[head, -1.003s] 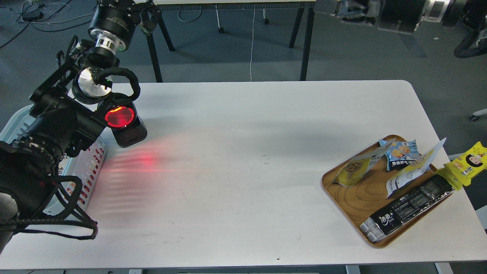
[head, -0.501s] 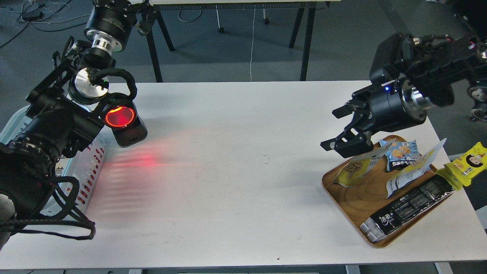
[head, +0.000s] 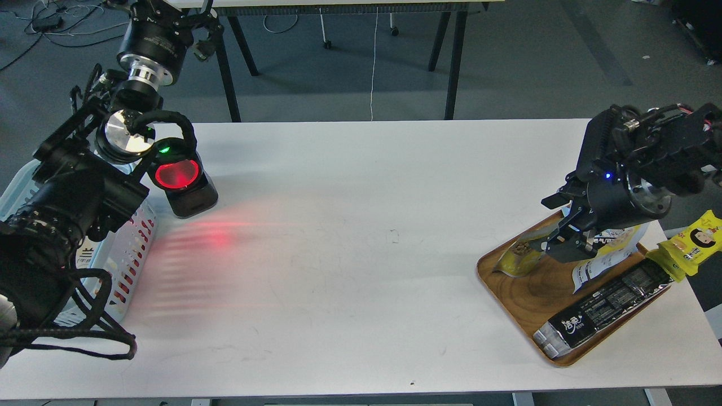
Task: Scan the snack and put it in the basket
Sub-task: 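Reach the right gripper down to the yellow snack bag on the tray, then grasp the yellow snack bag with the right gripper and lift it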
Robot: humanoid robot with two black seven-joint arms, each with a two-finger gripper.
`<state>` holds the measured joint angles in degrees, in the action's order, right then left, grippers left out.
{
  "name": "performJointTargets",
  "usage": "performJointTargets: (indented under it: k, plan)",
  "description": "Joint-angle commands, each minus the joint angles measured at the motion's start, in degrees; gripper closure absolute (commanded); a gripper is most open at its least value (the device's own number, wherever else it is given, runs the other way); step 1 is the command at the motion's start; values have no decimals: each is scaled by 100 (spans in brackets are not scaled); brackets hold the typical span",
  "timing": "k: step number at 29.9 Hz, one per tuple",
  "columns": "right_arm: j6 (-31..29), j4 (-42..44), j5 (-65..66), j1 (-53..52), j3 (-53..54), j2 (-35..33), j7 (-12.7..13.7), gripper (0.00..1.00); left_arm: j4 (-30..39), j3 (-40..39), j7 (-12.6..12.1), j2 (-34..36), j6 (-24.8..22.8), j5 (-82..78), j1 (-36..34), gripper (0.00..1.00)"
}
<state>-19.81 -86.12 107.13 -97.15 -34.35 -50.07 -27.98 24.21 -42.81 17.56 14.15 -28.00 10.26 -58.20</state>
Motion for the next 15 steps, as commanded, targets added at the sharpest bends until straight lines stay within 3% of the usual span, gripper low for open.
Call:
performJointTargets:
  k: [1,6,12,15]
  plan:
    - [4,78,141,100,-2,15,-2,35,-4,9,1,26,0,-7,10,1]
    - [4,377,396,284,-2,23,-2,60,-4,9,1,26,0,-7,2,1]
    - [4,614,397,354,16,164,-2,73,-4,9,10,26,0,-7,2,1]
    - [13,763,397,425,24,243,-2,87,-13,9,10,26,0,-7,2,1]
